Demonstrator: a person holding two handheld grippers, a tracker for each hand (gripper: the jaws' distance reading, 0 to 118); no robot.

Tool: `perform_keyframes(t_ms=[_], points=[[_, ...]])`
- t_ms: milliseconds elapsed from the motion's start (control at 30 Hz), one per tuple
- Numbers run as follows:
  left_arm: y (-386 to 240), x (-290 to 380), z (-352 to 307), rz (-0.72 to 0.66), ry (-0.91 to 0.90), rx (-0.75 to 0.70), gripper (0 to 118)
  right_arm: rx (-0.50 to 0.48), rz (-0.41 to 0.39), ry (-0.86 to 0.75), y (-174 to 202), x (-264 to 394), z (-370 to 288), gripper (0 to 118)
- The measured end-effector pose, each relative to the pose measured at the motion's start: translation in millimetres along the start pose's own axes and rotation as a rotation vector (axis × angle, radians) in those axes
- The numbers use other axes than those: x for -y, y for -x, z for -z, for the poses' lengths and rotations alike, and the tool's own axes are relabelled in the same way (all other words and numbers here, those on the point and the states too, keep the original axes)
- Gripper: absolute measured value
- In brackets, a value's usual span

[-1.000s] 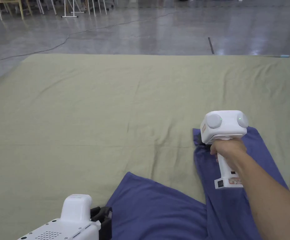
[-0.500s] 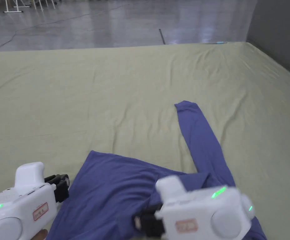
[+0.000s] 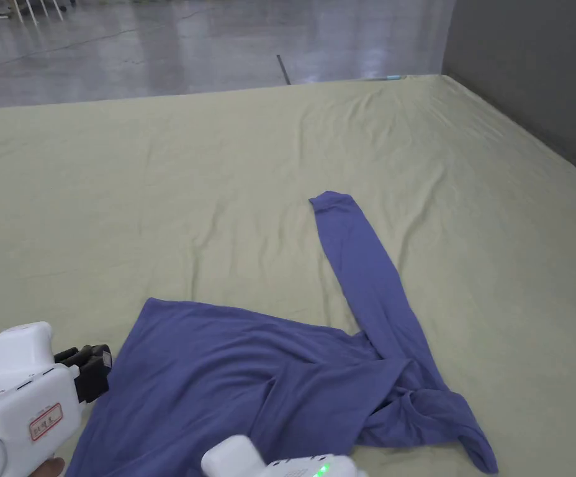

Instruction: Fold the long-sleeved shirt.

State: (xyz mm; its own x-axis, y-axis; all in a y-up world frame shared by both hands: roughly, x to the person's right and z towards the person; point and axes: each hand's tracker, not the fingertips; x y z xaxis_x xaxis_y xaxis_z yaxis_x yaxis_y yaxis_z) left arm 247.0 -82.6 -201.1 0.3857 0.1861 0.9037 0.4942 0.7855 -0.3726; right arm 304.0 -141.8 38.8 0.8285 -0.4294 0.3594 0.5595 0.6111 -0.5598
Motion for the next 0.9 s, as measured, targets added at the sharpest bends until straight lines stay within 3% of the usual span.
perform_keyframes(t_ms=[67,100,133,200,233,300,400,433,467,500,533,700,767,800,833,867,900], points=[[-2,-4,6,0.008,0.006,0.006,4,0.06,0.001,-0.048,-10,-6,-41,115],[-4,-5,10,0.008,0.009,0.009,4,0.116,0.034,-0.098,-19,-11,-66,111],[-6,-7,15,0.005,0.015,0.012,4,0.165,0.068,-0.153,-30,-14,-90,100],[-10,-10,24,0.01,0.027,0.026,4,0.281,0.141,-0.259,-62,-12,-119,36],[-12,-11,30,0.017,0.031,0.035,4,0.368,0.191,-0.291,-78,-9,-136,14],[-15,-14,45,0.034,0.039,0.047,4,0.516,0.247,-0.299,-108,1,-159,6],[-15,-27,84,0.047,0.068,0.055,4,0.598,0.312,-0.267,-142,18,-179,6],[-13,-34,102,0.059,0.087,0.046,17,0.591,0.343,-0.273,-149,24,-184,6],[-12,-40,119,0.07,0.105,0.019,80,0.586,0.357,-0.273,-151,27,-187,6],[-12,-48,140,0.085,0.135,-0.025,115,0.578,0.377,-0.278,-154,31,-190,6],[-10,-56,163,0.104,0.194,-0.05,118,0.572,0.387,-0.278,-156,35,-191,6],[-3,-71,248,0.128,0.311,-0.129,116,0.593,0.431,-0.252,-155,41,-183,6],[-8,-65,268,0.174,0.354,-0.161,115,0.574,0.463,-0.241,-173,47,-182,6],[-13,-58,274,0.213,0.389,-0.181,106,0.574,0.467,-0.235,-175,46,-182,6],[-21,-50,278,0.259,0.419,-0.199,86,0.58,0.468,-0.23,-177,46,-183,6],[-29,-46,270,0.289,0.347,-0.223,81,0.587,0.468,-0.23,-178,47,-183,6],[-36,-48,258,0.29,0.337,-0.19,59,0.598,0.469,-0.229,-181,46,-185,6]])
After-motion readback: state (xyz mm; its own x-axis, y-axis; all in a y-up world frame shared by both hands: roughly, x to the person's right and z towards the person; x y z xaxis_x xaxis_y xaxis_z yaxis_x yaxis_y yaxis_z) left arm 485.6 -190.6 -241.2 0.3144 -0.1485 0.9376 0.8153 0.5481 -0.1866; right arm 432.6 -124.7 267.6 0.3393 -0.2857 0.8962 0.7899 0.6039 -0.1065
